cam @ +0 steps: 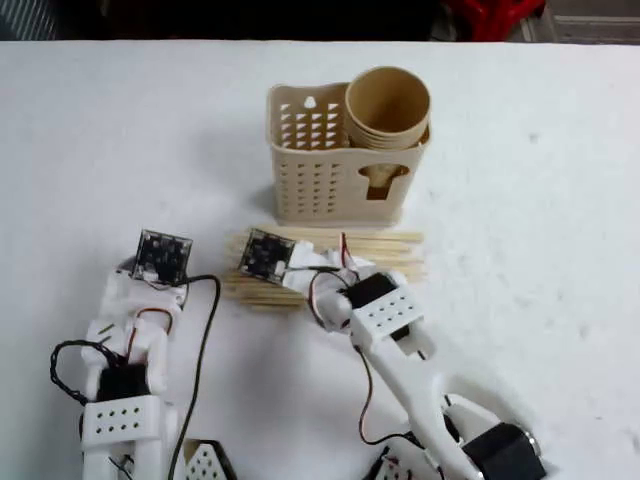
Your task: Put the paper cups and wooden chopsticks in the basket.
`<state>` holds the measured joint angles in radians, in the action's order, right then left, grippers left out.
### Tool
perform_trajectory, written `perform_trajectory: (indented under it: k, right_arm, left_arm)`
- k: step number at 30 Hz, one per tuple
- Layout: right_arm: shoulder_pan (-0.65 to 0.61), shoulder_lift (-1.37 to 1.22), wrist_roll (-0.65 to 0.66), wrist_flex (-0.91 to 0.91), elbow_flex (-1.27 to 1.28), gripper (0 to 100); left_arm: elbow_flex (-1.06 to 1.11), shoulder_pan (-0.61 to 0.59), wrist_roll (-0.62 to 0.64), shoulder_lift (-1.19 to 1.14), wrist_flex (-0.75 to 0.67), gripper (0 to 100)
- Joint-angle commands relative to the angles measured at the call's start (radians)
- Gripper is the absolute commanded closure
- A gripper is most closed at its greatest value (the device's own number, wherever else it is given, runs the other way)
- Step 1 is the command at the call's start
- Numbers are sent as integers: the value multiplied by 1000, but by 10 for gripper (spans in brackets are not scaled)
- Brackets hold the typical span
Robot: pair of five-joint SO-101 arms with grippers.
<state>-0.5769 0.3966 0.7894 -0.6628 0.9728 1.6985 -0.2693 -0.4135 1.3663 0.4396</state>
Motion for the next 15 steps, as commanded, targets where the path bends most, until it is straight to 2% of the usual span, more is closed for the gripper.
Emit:
perform_trajectory:
  k: [1, 8, 15]
  right_arm:
    - [27, 38, -38, 18, -3, 975]
    - [24, 36, -48, 10, 5, 796]
    - [24, -62, -41, 71, 3, 896]
  left_arm:
    - [-2, 15, -8, 15, 5, 846]
    - [-2, 15, -8, 15, 5, 847]
    - [-2, 15, -8, 15, 5, 847]
